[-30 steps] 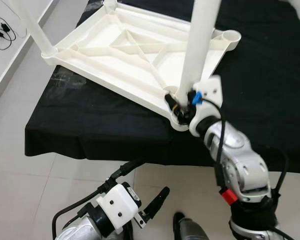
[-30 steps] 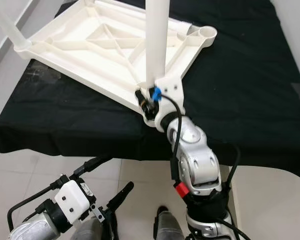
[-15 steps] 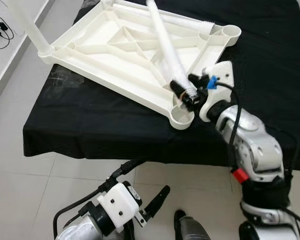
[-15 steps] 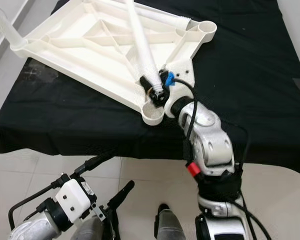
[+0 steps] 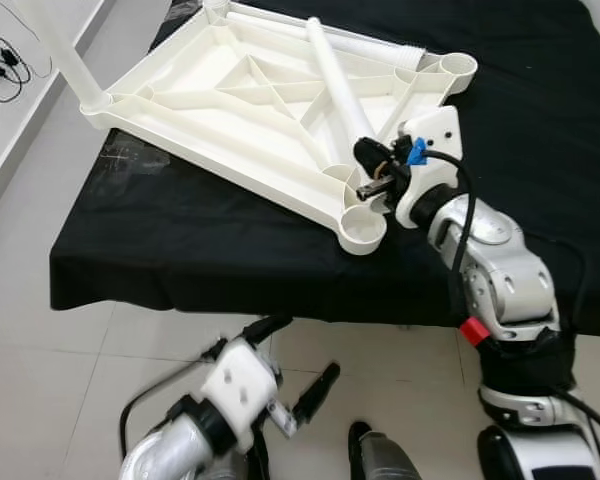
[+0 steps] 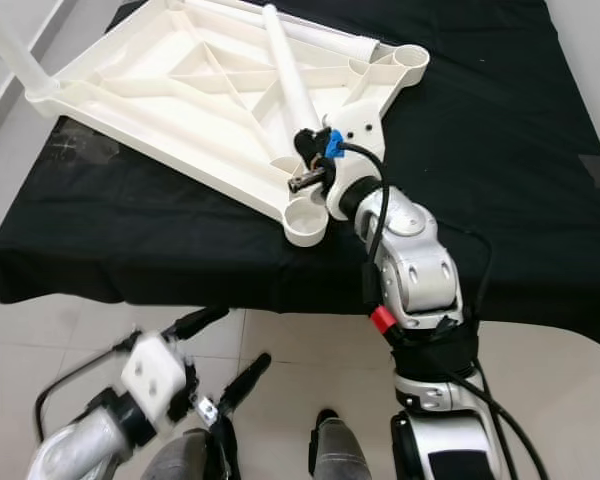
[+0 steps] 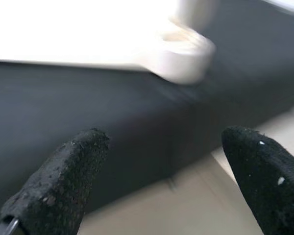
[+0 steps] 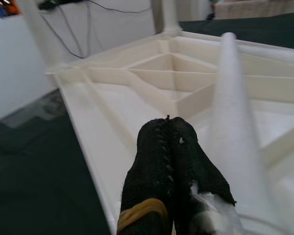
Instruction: Building children table
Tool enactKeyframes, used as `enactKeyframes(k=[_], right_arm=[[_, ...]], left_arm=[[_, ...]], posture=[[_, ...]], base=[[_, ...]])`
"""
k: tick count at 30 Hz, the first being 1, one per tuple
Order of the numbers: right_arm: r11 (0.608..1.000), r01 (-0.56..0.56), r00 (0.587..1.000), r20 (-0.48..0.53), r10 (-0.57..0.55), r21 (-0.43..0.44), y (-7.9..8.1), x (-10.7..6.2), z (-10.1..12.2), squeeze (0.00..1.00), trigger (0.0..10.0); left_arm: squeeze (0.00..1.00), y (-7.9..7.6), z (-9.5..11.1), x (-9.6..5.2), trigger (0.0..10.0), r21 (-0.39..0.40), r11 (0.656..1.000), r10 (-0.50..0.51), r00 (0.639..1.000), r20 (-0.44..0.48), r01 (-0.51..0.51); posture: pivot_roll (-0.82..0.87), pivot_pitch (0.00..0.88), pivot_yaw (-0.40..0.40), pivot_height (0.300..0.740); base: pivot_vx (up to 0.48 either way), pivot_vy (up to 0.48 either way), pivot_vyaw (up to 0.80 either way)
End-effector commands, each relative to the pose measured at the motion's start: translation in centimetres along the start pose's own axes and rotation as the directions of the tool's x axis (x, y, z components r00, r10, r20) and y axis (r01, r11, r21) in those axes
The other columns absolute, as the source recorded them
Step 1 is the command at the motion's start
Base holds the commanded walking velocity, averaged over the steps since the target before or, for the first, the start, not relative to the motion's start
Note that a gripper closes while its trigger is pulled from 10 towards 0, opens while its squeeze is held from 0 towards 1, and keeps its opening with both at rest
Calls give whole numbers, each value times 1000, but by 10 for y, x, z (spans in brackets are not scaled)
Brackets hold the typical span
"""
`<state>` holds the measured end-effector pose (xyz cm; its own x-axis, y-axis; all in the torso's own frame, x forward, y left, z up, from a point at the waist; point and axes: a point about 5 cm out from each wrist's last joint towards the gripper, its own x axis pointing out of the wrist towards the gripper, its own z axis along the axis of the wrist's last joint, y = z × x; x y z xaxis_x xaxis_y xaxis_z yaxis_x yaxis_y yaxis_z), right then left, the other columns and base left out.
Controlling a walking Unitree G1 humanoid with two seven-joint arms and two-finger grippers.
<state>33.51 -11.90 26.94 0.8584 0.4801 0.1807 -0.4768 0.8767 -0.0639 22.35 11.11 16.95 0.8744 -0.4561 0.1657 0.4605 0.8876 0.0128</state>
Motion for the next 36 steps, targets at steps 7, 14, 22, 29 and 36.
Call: enactKeyframes(k=[7,14,22,29,36], right_arm=[[997,-34,993,111,25,75,1,-3,8,1000,10000],[997,-30,988,153,18,73,-3,2,13,1000,10000],[999,-36,992,119,33,31,1,2,6,0,10000],[1000,21,995,100,-19,-14,-1,5,3,0,10000],[997,55,995,87,-50,-53,-6,7,2,0,10000]], left_arm=[[0,38,31,21,10000,-155,964,237,964,121,-218],[0,49,54,32,10000,-174,958,257,950,178,-226],[0,46,49,37,10000,-148,968,228,959,169,-204],[0,42,40,40,10000,-167,968,210,969,131,-187],[0,39,29,41,10000,-169,970,190,978,91,-173]], posture=[[2,213,22,740],[-3,179,17,740],[-11,139,23,740],[-18,124,27,740],[-22,122,27,740]], base=[[0,0,0],[0,0,0],[183,0,98],[470,0,221],[480,0,0]])
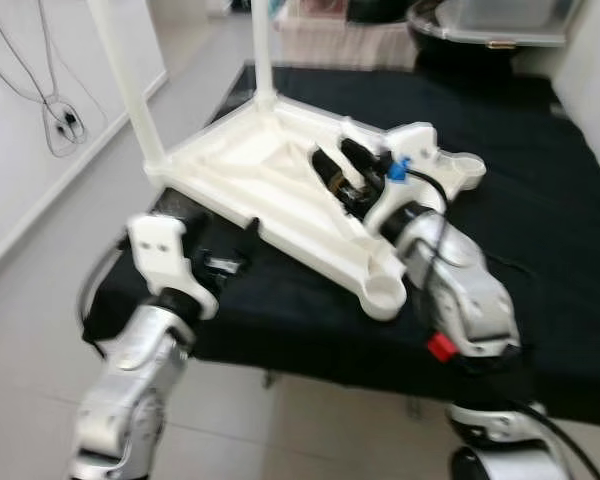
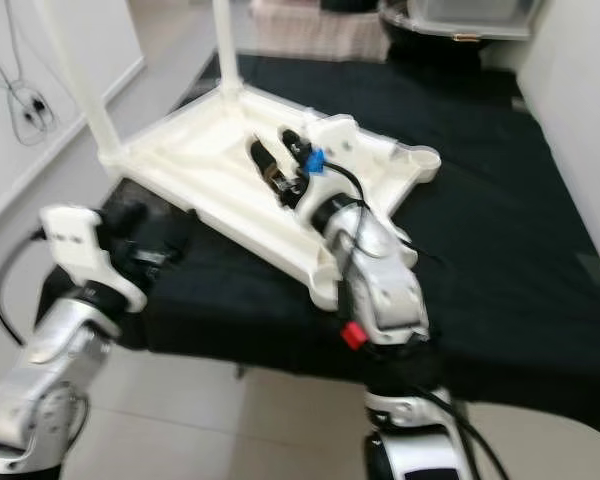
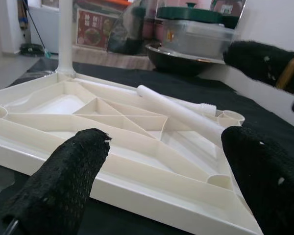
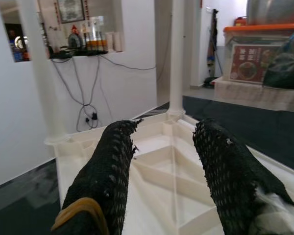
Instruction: Building children table
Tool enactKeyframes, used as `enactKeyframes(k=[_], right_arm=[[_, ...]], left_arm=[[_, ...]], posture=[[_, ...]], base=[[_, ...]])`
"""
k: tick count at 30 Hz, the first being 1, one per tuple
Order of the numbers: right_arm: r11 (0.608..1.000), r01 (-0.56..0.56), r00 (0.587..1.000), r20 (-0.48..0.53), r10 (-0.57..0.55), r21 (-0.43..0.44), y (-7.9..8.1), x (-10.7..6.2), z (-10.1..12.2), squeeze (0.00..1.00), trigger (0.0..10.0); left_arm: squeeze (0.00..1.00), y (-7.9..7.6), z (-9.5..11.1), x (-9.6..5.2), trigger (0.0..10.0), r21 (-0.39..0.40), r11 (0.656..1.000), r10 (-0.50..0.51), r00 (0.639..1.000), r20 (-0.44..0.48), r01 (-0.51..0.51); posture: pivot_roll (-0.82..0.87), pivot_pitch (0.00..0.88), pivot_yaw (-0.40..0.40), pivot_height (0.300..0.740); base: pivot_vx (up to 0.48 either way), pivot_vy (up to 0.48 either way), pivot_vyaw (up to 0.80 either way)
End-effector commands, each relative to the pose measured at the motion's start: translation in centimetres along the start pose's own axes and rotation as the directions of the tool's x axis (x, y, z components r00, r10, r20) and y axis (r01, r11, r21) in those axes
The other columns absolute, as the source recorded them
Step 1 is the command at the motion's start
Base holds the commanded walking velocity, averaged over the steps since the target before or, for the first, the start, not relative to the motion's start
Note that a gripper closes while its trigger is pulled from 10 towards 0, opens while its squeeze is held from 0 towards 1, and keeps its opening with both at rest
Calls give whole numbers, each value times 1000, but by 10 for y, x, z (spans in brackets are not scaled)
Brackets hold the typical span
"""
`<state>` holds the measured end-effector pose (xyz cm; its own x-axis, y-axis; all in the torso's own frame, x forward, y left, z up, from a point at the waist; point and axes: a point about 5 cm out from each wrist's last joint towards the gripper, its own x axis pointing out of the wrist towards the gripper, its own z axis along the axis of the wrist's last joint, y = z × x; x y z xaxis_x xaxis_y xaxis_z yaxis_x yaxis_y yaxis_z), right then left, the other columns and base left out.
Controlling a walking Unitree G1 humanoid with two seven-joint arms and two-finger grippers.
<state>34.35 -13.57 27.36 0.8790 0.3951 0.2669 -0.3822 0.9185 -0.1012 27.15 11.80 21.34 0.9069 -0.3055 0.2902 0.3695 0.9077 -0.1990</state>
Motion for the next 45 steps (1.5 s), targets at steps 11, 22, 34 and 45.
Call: enactKeyframes(k=[11,22,34,45], right_arm=[[990,-51,990,-135,33,-135,1,8,-12,0,10000],[920,-323,815,-560,152,-220,-31,-17,-20,0,10000],[948,-297,627,-772,105,-112,-28,-32,-30,0,10000],[975,-219,513,-852,100,-18,-27,-37,-36,0,10000]], left_arm=[[0,-5,-44,-21,10000,71,994,-63,976,-210,80],[0,-28,-76,-65,10000,41,940,-289,852,-437,340],[0,-29,-72,-67,10000,72,943,-278,891,-360,324],[0,-31,-71,-69,10000,52,942,-293,891,-346,330]], posture=[[-25,124,27,740],[-29,145,15,740],[-43,162,-8,740],[-63,159,-27,740]], base=[[175,-78,0],[0,-245,0],[0,0,0],[0,0,0]])
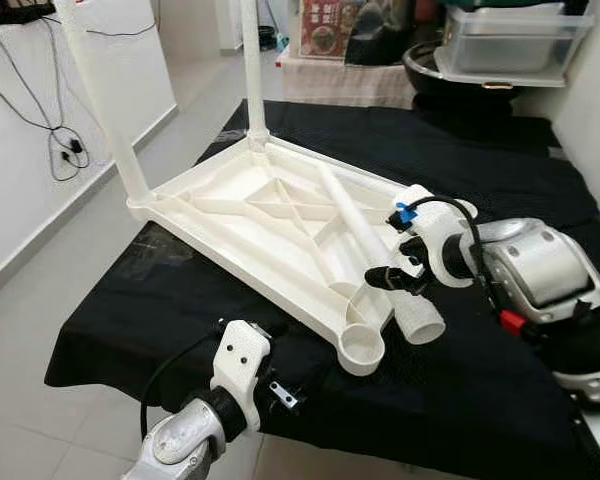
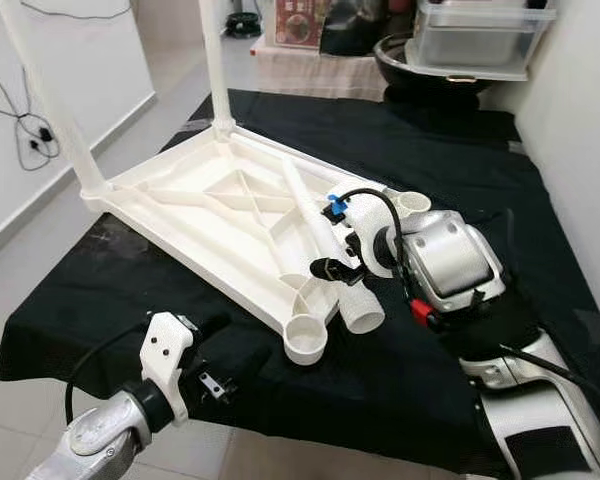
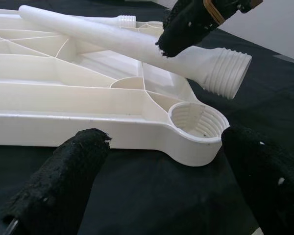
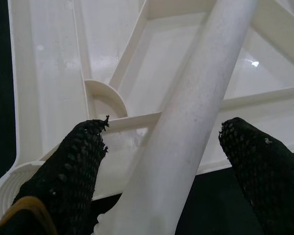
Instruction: Building children table
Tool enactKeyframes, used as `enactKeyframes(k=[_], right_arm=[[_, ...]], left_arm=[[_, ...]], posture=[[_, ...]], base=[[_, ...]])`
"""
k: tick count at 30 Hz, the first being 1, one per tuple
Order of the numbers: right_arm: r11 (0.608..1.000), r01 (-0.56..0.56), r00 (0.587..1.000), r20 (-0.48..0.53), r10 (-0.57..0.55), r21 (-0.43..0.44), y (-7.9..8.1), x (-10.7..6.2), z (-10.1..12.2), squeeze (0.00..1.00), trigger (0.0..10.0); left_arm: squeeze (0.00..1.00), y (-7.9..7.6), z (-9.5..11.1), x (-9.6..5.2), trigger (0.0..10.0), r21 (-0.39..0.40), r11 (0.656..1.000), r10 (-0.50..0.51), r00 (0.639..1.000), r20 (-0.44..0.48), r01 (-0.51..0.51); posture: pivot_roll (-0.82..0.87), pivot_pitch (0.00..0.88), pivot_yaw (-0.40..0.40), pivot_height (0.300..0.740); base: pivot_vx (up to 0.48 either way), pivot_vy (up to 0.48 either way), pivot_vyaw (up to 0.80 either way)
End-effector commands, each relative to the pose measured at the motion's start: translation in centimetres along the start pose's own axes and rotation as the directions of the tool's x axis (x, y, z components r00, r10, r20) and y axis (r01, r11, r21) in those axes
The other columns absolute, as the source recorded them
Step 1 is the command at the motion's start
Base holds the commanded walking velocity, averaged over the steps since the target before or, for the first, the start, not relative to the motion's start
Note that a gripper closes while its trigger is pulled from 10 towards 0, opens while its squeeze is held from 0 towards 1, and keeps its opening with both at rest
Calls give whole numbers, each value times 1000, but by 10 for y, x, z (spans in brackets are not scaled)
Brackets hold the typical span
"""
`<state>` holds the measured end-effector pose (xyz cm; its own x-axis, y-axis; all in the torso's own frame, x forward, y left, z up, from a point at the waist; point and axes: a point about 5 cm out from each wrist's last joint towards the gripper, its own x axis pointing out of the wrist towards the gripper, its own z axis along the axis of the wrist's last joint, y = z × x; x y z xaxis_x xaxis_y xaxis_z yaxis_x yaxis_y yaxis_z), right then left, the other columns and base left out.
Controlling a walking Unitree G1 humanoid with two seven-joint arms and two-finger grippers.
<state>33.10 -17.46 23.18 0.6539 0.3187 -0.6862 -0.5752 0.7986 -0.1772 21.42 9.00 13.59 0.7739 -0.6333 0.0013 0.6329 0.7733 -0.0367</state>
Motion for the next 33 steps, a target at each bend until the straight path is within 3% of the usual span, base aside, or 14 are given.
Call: enactKeyframes(k=[1,10,15,16,30,33], right_arm=[[999,19,1000,-10,-19,34,0,2,-1,0,10000],[995,44,990,-134,-31,93,14,20,-24,0,10000],[992,60,988,-150,-43,112,16,27,-27,0,10000],[991,66,988,-147,-49,113,16,28,-27,0,0],[986,78,993,-97,-64,148,15,28,-22,0,0],[980,84,996,-49,-77,180,12,29,-17,0,0]], left_arm=[[0,-1,-3,-1,10000,-6,1000,-6,1000,-7,6],[0,-6,-8,1,10000,0,1000,-18,1000,-2,18],[0,-8,-9,2,10000,1,1000,-20,1000,-3,20],[0,-8,-8,2,10000,1,1000,-19,1000,-2,19],[0,3,-2,7,10000,-1,999,47,999,21,-47],[0,8,4,11,10000,-29,997,66,996,56,-65]], posture=[[-63,159,-27,740],[-69,127,-37,740],[-64,120,-39,740],[-61,121,-40,740],[-59,98,-37,740],[-56,81,-33,740]], base=[[0,0,0],[0,0,0],[0,0,0],[0,0,0],[0,0,0],[0,0,0]])
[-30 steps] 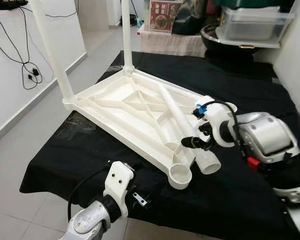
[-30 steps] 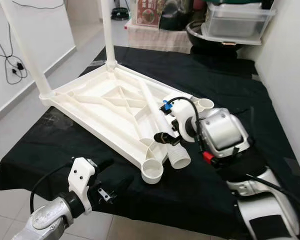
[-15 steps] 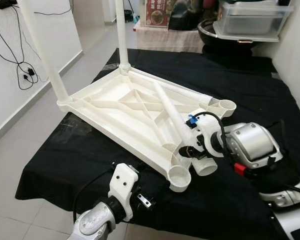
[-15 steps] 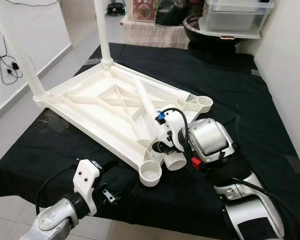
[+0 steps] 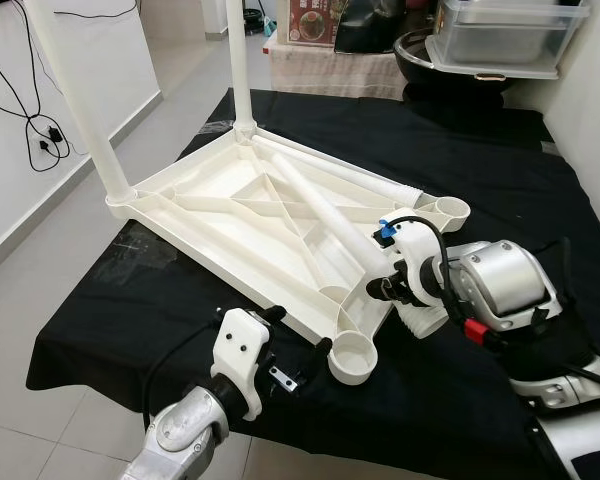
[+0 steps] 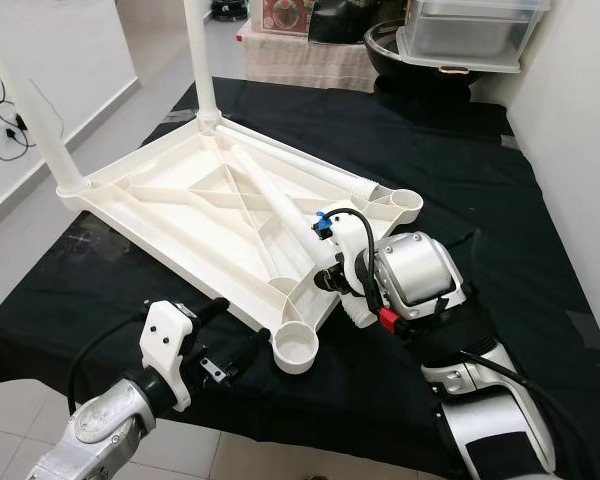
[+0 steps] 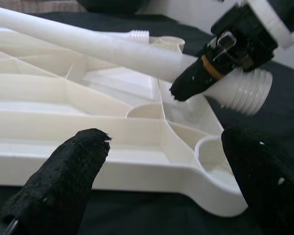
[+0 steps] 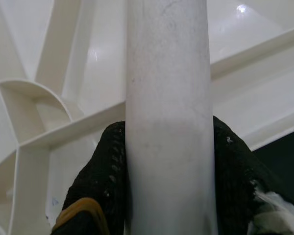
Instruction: Building children table
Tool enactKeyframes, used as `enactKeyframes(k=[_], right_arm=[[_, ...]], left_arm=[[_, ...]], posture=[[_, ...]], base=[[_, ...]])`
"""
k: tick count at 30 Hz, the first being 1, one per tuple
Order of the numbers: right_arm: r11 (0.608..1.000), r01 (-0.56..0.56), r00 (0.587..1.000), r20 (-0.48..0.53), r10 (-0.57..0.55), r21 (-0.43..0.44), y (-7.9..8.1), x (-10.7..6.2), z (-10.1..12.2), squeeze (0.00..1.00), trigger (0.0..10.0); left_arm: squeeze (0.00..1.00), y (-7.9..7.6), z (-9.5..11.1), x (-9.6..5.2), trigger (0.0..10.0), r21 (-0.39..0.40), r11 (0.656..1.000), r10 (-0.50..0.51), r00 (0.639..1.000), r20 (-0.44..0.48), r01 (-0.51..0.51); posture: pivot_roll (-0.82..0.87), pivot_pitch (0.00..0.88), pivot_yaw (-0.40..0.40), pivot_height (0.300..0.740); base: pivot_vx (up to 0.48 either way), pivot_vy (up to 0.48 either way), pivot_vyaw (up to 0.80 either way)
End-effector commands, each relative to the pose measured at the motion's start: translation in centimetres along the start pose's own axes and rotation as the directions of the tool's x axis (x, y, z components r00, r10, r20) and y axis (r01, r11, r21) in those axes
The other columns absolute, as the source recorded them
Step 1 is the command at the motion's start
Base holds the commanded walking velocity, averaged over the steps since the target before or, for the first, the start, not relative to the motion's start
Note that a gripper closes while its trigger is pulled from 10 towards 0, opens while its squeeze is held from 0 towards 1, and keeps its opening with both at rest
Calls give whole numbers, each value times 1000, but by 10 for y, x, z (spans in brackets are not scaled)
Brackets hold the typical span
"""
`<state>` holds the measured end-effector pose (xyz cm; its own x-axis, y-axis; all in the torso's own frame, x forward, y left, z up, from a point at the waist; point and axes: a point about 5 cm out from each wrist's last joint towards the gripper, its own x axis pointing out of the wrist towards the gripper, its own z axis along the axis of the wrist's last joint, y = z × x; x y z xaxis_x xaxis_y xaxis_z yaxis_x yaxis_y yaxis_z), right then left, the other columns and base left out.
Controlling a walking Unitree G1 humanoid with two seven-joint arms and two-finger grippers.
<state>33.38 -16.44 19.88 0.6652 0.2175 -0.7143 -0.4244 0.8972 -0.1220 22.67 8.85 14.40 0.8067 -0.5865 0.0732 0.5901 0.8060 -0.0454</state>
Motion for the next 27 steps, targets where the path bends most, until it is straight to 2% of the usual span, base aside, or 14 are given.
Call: enactKeyframes(k=[1,2,4,6,9,10,11,14,17,18,19,23,24,27], right_arm=[[999,-14,998,56,11,41,-2,1,5,0,0],[999,-14,998,56,11,41,-2,1,5,0,0],[994,-43,987,156,27,102,-3,2,13,0,0],[978,-87,952,304,26,188,-7,1,24,0,0],[976,-91,948,317,24,197,-7,1,25,0,0],[965,-125,914,406,21,231,-9,-3,29,0,0],[965,-125,914,406,21,231,-9,-3,29,0,0],[935,-180,799,601,-41,304,-22,-17,33,0,0],[939,-194,767,640,-35,284,-23,-22,32,0,0],[945,-211,742,671,-12,250,-22,-28,29,0,2941],[953,-210,723,691,3,216,-20,-33,24,0,9686],[966,-198,660,751,6,166,-15,-47,7,0,10000],[966,-207,631,776,11,154,-14,-50,6,0,10000],[967,-219,597,802,28,130,-11,-53,5,0,10000]], left_arm=[[0,6,4,4,10000,-45,999,27,999,19,-26],[0,6,4,4,10000,-45,999,27,999,19,-26],[0,16,21,12,10000,-96,994,57,994,92,-48],[0,26,43,18,10000,-159,986,82,983,165,-55],[0,27,45,18,10000,-164,985,84,982,171,-55],[0,30,54,22,10000,-191,980,93,975,201,-54],[0,30,54,22,10000,-191,980,93,975,201,-54],[0,39,78,31,10000,-294,956,110,952,285,-23],[0,41,82,33,10000,-317,948,116,948,298,-17],[0,43,85,36,10000,-339,941,126,946,298,-18],[0,45,87,39,10000,-357,934,137,945,297,-23],[0,47,92,48,10000,-389,920,159,950,268,-44],[0,48,92,49,10000,-391,919,164,950,266,-50],[0,51,95,51,10000,-415,908,180,947,266,-56]], posture=[[-49,64,-29,740],[-49,64,-29,740],[-45,55,-24,740],[-39,39,-10,740],[-39,39,-10,740],[-39,21,12,740],[-39,21,12,740],[-65,14,31,740],[-69,12,37,740],[-72,10,42,740],[-86,18,58,740],[-105,2,77,740],[-110,0,71,740],[-117,0,63,740]], base=[[0,0,0],[0,0,0],[0,0,0],[0,0,0],[0,0,0],[0,0,0],[0,0,0],[0,0,0],[0,0,0],[0,0,0],[0,0,0],[0,0,0],[0,0,0],[0,0,0]])
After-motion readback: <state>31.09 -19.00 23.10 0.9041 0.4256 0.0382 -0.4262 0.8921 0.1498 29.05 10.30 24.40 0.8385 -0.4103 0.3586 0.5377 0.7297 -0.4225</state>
